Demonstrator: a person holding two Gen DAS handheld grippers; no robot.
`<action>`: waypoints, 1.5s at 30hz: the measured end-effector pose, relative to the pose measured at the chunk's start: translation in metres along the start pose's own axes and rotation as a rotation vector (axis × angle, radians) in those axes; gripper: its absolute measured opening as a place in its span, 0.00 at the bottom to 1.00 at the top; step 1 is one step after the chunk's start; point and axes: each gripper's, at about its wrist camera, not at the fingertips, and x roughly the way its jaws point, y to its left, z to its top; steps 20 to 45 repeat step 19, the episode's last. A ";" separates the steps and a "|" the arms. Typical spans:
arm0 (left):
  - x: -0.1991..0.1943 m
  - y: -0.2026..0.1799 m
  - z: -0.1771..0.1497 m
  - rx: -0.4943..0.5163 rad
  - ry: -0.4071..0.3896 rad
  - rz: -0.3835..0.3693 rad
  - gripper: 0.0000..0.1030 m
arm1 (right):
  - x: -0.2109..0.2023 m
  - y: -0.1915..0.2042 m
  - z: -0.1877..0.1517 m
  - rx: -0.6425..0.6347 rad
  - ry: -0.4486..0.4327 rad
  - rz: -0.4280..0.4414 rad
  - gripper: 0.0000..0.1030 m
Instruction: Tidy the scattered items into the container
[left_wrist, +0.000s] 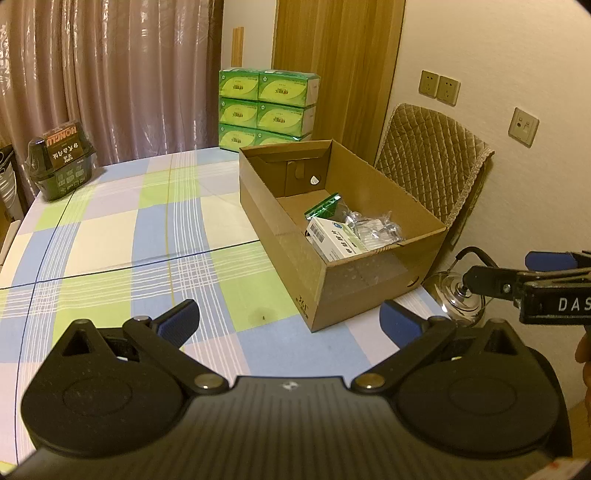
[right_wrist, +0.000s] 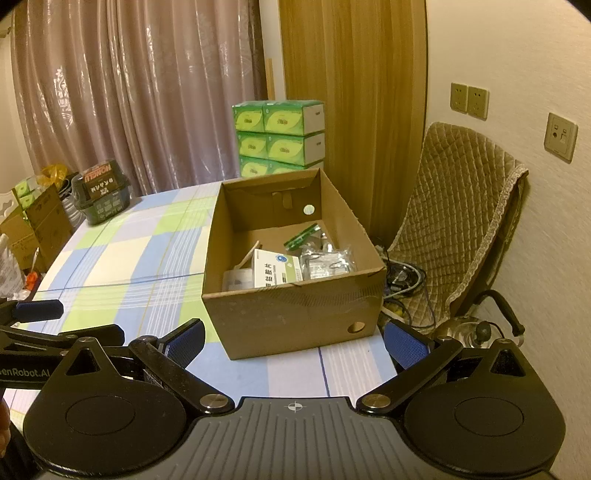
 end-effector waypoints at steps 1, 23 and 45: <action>0.000 0.000 0.000 0.000 0.000 0.000 0.99 | 0.000 0.000 0.000 0.001 0.000 0.000 0.98; -0.005 -0.001 -0.004 0.025 -0.025 0.004 0.99 | 0.002 -0.003 -0.004 0.001 0.003 -0.003 0.98; -0.005 -0.001 -0.004 0.025 -0.025 0.004 0.99 | 0.002 -0.003 -0.004 0.001 0.003 -0.003 0.98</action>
